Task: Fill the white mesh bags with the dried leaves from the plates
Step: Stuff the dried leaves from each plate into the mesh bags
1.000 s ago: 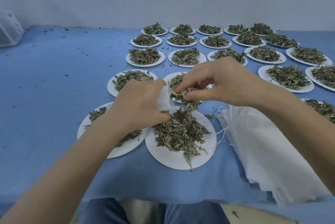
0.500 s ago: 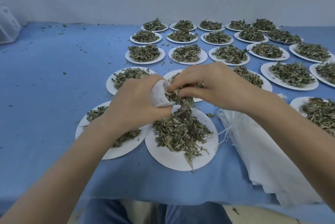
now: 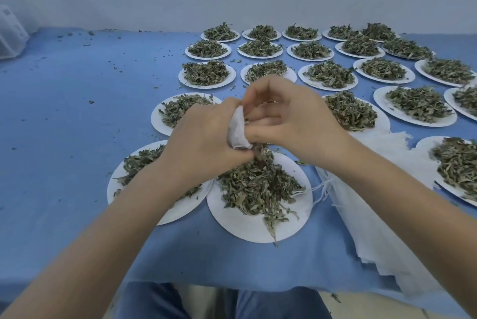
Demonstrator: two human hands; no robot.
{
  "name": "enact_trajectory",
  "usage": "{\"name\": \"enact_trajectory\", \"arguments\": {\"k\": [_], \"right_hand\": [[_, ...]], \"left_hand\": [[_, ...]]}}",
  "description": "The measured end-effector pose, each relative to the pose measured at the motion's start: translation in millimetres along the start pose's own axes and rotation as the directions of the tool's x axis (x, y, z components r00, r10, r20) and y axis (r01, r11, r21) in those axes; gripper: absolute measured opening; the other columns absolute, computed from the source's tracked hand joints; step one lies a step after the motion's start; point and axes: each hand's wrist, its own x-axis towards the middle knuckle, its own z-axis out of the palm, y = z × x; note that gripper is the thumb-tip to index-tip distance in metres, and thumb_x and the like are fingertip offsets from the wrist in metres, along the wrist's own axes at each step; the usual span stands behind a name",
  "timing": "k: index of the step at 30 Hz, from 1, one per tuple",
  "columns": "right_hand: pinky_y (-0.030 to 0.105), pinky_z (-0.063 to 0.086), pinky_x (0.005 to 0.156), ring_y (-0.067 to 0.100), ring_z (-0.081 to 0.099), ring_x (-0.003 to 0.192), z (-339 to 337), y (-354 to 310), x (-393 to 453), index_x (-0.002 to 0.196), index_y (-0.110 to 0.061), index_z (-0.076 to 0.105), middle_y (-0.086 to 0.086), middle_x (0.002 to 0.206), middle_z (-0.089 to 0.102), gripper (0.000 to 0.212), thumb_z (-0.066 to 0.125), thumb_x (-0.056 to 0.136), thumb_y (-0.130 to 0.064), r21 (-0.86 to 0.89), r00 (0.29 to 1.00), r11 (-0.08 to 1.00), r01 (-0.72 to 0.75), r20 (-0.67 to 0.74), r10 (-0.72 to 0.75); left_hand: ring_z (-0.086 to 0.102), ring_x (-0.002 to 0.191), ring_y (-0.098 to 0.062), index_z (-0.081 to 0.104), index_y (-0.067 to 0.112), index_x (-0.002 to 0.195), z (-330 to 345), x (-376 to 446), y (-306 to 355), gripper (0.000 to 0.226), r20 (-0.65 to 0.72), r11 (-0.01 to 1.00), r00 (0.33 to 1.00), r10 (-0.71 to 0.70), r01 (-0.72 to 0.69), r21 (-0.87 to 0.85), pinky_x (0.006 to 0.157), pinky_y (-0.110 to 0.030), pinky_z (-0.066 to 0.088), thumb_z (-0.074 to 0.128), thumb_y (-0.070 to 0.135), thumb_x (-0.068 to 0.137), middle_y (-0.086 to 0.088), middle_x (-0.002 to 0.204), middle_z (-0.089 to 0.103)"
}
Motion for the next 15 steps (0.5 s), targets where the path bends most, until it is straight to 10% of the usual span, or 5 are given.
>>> {"name": "enact_trajectory", "arguments": {"k": [9, 15], "right_hand": [[0.030, 0.044, 0.101, 0.006, 0.059, 0.110, -15, 5, -8, 0.118, -0.012, 0.046, -0.006, 0.114, 0.064, 0.045, 0.068, 0.080, 0.001, -0.073, 0.970, 0.997, 0.011, 0.241, 0.007], [0.021, 0.051, 0.089, 0.004, 0.067, 0.093, -13, 9, -9, 0.096, -0.016, 0.064, -0.006, 0.097, 0.069, 0.025, 0.064, 0.083, 0.006, -0.093, 0.993, 0.992, 0.087, 0.091, -0.078]], "left_hand": [[0.052, 0.063, -0.005, 0.057, 0.027, 0.097, 3, 1, -6, 0.037, -0.006, 0.992, 0.995, -0.099, 0.098, -0.078, 0.056, -0.015, 0.039, 0.071, 0.044, 0.067, 0.017, 0.066, 0.054], [0.048, 0.063, -0.008, 0.055, 0.023, 0.093, 3, 0, -2, 0.032, 0.031, 0.997, 0.999, -0.043, 0.045, -0.068, 0.062, -0.013, 0.037, 0.073, 0.035, 0.068, 0.013, 0.066, 0.054]]}}
